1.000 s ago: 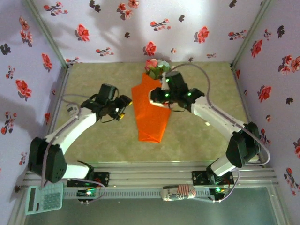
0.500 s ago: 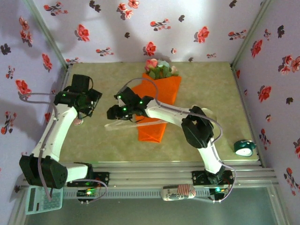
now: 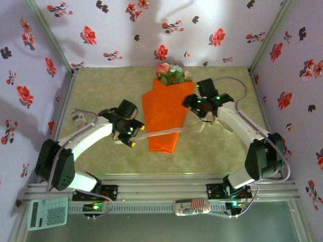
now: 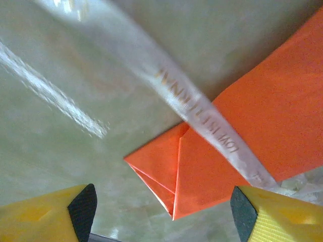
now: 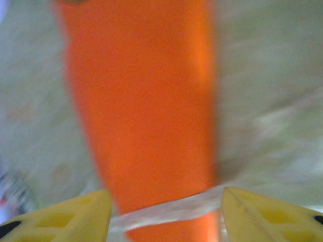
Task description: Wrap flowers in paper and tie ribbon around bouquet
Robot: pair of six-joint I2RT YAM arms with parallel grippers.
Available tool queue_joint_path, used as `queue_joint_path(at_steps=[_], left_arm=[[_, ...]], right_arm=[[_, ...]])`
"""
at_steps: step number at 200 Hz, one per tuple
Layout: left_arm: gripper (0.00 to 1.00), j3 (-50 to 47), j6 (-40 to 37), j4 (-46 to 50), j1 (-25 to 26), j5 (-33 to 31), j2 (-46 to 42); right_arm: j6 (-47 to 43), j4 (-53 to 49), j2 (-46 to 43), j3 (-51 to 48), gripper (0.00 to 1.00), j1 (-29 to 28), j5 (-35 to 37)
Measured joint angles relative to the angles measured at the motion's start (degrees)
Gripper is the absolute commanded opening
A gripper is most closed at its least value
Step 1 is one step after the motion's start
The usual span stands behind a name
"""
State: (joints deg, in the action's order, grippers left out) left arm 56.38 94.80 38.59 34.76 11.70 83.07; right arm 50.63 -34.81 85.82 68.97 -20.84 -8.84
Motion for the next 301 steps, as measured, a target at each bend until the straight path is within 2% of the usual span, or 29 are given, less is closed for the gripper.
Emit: queue_joint_path(at_steps=[39, 66, 86, 104, 130, 167, 199, 215, 226, 237, 275, 301], left_arm=[[0.76, -1.11, 10.95, -8.17, 0.46, -1.2, 7.58], [0.72, -1.11, 14.21, -11.65, 0.15, -1.88, 12.37], [0.62, -1.4, 15.63, -13.03, 0.13, -2.08, 14.12], [0.51, -1.64, 16.76, -12.74, 0.0, -1.97, 14.16], [0.37, -1.7, 17.31, -11.96, -0.13, -1.11, 14.45], [0.3, -1.77, 17.09, -11.5, -0.74, 0.72, 14.88], [0.17, -1.77, 16.31, -11.17, -1.16, 1.86, 15.04], [0.07, -1.77, 15.58, -11.17, -1.46, 2.47, 15.08], [0.0, -1.77, 15.19, -11.37, -1.62, 2.54, 15.08], [0.0, -1.75, 14.67, -11.67, -1.79, 2.47, 14.93], [0.0, -1.77, 13.25, -14.45, -4.37, -0.26, 12.96], [0.0, -1.68, 11.45, -14.14, -6.67, -1.92, 7.91]], right_arm=[[2.47, -6.01, -0.17, -2.38, 0.59, 12.09, 4.5], [2.56, -6.45, 3.78, -2.34, 0.57, 15.58, 4.33], [2.75, -6.64, 7.58, -2.56, 0.56, 14.32, 3.96], [3.72, -6.6, 7.58, -4.28, 0.55, 10.49, 3.93], [4.85, -4.81, 6.8, -8.15, 0.42, 6.6, 2.89], [3.34, -5.11, 11.67, -7.26, 0.4, 6.71, 4.92], [0.63, -4.48, 14.6, -6.36, 0.38, 6.71, 6.56], [-0.37, -3.87, 16.79, -4.59, 0.3, 6.69, 6.8], [-1.31, -2.82, 18.27, -3.61, 0.19, 6.69, 7.04], [-1.53, -2.08, 19.32, -3.08, 0.0, 6.69, 7.19], [-1.79, -2.34, 18.49, -3.15, 0.0, 6.69, 9.99], [-1.81, -4.07, 11.08, -3.65, 0.0, 6.71, 13.09]])
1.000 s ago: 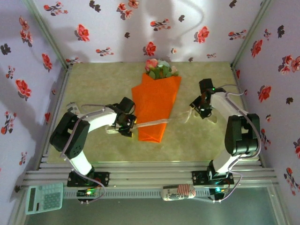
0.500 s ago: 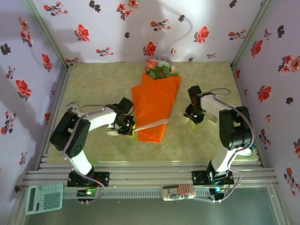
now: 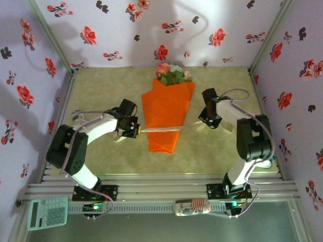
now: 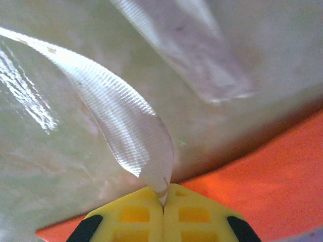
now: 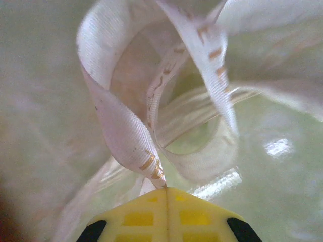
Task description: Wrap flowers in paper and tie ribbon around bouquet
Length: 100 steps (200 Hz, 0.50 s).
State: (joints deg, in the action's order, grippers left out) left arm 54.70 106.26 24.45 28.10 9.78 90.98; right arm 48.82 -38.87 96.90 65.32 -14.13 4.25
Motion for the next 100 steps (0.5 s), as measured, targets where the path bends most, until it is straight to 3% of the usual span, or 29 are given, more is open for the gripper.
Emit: queue_joint_path(at_steps=[46, 100], left_arm=[[0.0, 1.81, -4.59, 0.37, -6.29, -1.46, -5.2], [0.0, 6.08, -10.67, 4.13, -13.25, -4.9, -11.26]], right_arm=[[-0.02, -4.11, -14.12, 2.32, 0.0, 5.64, 4.46], [-1.42, -10.38, -17.07, 13.9, 0.0, 14.73, 12.41]])
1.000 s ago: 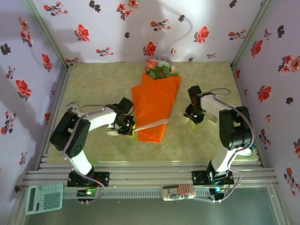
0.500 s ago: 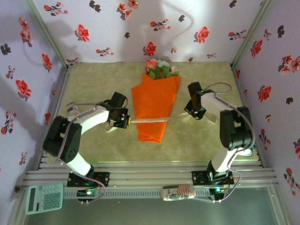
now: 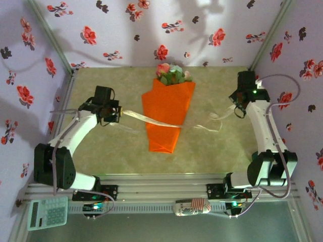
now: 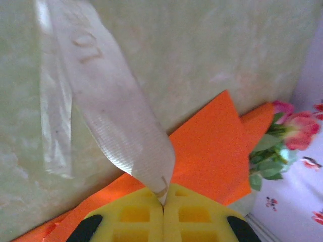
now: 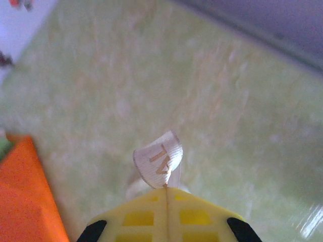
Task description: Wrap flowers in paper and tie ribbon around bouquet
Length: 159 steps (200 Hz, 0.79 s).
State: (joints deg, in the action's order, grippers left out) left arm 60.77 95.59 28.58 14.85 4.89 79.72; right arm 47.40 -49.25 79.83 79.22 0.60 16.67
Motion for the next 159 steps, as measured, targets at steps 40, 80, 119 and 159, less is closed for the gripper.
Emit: queue_joint_path(at_steps=[40, 80, 119, 159], left_arm=[[0.0, 1.2, -3.34, 4.0, -3.23, -2.58, -4.83], [0.03, 1.79, -6.95, 9.79, -3.98, -4.31, -4.55], [0.28, 4.28, -11.56, 15.28, -3.87, -5.14, -0.9], [0.57, 4.07, -11.98, 19.02, -1.03, -5.35, -0.7]], right_arm=[[-2.01, -1.4, 0.24, 8.83, 0.0, 2.95, 4.07], [-2.05, -1.18, 6.01, 10.14, 0.0, 2.73, -3.91], [-0.63, -0.22, 10.97, 1.33, 0.0, 0.72, -12.92], [0.04, -0.37, 11.02, -1.6, 0.44, -0.42, -17.0]])
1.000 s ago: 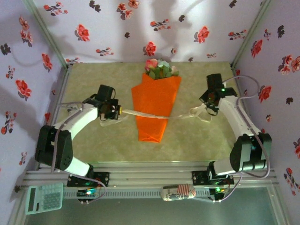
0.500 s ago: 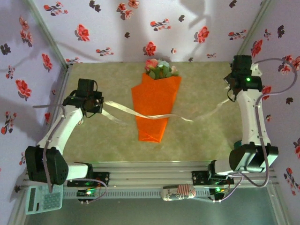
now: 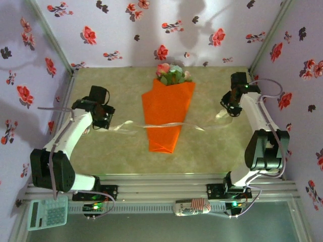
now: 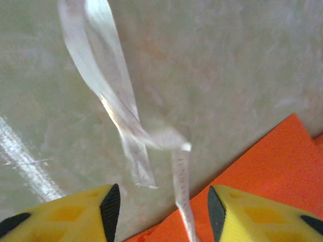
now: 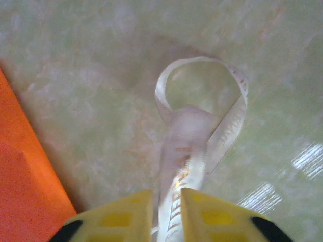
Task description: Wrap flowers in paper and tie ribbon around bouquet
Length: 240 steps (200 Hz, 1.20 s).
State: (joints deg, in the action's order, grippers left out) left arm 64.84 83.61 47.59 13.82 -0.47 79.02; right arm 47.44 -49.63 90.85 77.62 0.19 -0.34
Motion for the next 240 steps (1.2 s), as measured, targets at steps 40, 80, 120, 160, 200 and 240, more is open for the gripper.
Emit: queue_joint_path(at_steps=[40, 80, 120, 160, 200, 240], left_arm=[[0.62, 0.48, 4.42, 1.99, 7.48, 1.18, -0.07], [0.64, -2.08, 15.91, -8.35, 16.13, 6.75, 6.58], [0.63, 0.76, 20.0, -13.55, 16.74, 8.2, 21.7], [0.52, 2.43, 19.71, -17.29, 15.85, 8.07, 26.99], [0.31, 4.9, 17.31, -17.81, 15.8, 9.11, 29.46], [0.21, 1.57, 16.7, -21.57, 15.89, 9.11, 27.85]], right_arm=[[-0.11, -1.29, -2.6, 0.0, 0.53, -0.98, 0.13], [-0.02, -1.9, -6.67, 0.31, 0.53, -6.05, 0.94], [0.61, 4.85, -5.99, -3.19, 0.56, -14.05, -4.46], [0.55, 16.31, 1.38, -7.93, 0.55, -16.7, -15.15], [-1.03, 20.28, 8.33, -8.11, 0.56, -16.7, -19.45], [-0.15, 22.01, 10.38, -9.38, 0.56, -16.7, -19.58]])
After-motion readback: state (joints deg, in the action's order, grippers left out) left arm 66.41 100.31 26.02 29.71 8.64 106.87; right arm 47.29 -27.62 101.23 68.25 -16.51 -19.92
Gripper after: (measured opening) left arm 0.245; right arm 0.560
